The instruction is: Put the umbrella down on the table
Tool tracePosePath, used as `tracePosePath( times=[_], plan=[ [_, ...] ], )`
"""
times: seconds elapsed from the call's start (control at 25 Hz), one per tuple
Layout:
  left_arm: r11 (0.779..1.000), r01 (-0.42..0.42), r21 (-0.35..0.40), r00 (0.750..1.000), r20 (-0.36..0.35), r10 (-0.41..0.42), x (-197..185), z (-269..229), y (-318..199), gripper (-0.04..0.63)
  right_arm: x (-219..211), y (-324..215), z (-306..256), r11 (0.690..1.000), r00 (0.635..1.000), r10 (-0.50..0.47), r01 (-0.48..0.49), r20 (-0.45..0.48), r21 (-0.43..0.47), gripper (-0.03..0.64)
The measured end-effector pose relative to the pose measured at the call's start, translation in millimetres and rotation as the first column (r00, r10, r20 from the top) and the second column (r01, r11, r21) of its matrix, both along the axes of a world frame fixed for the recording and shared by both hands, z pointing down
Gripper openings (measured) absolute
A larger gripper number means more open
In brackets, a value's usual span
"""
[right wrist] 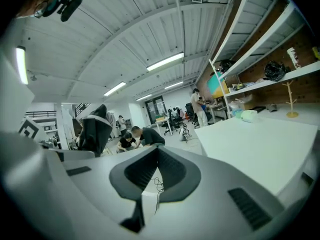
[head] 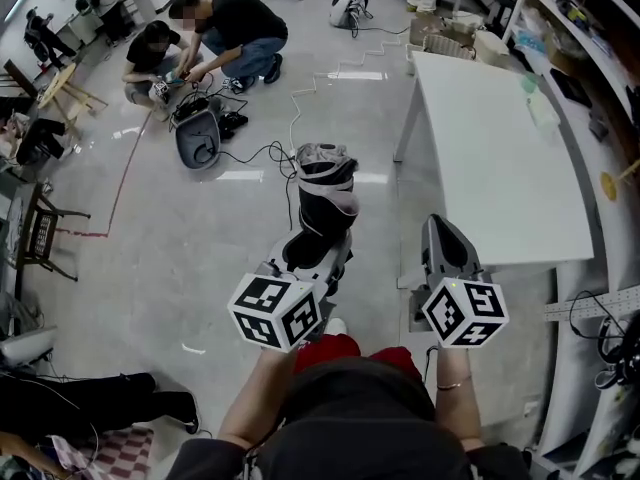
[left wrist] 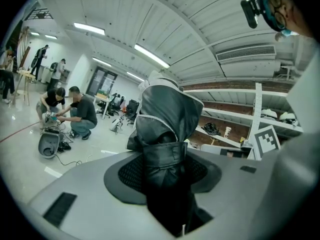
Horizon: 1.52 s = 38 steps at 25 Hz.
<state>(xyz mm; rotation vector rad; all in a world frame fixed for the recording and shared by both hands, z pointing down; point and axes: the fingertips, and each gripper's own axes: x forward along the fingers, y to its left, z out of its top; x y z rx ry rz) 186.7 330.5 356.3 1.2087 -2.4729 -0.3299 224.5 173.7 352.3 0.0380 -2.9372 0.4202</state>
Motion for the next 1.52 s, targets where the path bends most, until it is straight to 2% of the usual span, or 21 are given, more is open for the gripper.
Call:
tracePosePath(
  times=[0.36,0.8,1.2,1.52],
  plan=[
    [0.999,-0.029,0.025,0.999,-0.039,0.029,-34.4,8.4,25.7,0.193,-24.4,6.7,-1.9,0.996,0.996,0.089,-0.089,-0.016,0.007,0.018],
    [0.998,-0.056,0.024,0.996,-0.072,0.057,-106.1,23.8,-1.2,0.193,-74.7,-51.3,18.7,0.977,0.976,0.213,-0.214,-0.055,-0.021,0.018],
    [0.995,-0.098,-0.003,0.99,-0.098,0.098,-204.5,32.9,-60.1,0.193,-172.2,-118.4,22.1,0.957,0.958,0.285,-0.287,-0.041,-0.044,0.018],
    [0.984,-0.177,-0.003,0.978,-0.113,0.175,-286.5,30.1,-153.0,0.193,-224.1,-197.2,16.9,0.925,0.927,0.373,-0.375,-0.037,-0.062,0.018]
  ],
)
